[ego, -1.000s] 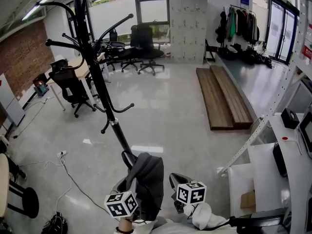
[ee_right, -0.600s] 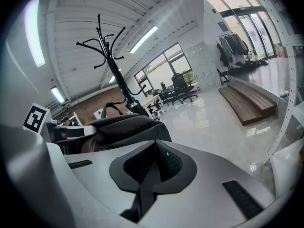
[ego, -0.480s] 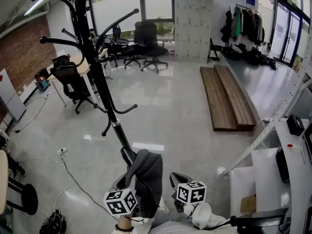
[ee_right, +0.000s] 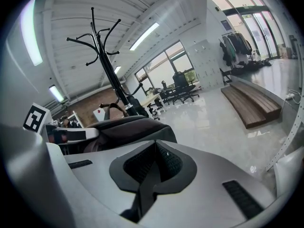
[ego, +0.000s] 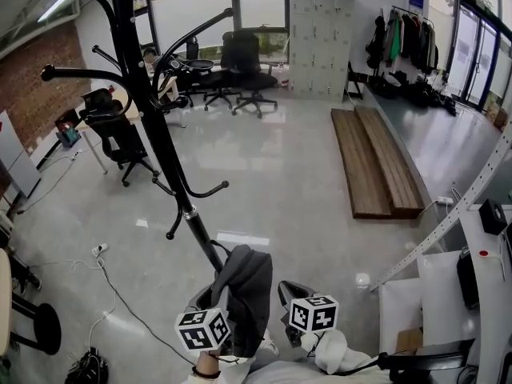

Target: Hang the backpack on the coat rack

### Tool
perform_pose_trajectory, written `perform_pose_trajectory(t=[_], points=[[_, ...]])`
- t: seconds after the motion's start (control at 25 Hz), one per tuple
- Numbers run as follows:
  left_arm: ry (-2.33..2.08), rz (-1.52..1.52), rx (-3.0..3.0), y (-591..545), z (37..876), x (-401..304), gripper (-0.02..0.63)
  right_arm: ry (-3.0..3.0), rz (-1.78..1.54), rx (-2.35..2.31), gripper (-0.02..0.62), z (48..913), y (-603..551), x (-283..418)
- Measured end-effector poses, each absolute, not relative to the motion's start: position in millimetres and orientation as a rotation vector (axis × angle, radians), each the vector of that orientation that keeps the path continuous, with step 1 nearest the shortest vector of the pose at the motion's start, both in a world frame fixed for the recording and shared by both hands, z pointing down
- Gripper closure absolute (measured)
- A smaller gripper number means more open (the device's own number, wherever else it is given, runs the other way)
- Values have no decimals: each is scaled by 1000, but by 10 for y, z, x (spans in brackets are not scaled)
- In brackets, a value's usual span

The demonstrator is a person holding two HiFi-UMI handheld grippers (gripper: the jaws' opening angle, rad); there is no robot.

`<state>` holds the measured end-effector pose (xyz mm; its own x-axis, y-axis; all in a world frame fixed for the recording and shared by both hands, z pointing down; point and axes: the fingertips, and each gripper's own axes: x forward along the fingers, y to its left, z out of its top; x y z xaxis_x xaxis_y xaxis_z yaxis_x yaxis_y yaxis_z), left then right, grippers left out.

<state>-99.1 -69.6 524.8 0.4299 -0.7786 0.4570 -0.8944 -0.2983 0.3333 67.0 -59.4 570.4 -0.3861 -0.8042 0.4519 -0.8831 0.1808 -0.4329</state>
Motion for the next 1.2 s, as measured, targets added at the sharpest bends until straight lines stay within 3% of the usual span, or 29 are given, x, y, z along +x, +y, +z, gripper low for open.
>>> perform_pose_trajectory(t=[1.2], points=[[-1145,415,2305,-1867,5441,-423,501,-2316,958,1729,583,5610,-2032,645]])
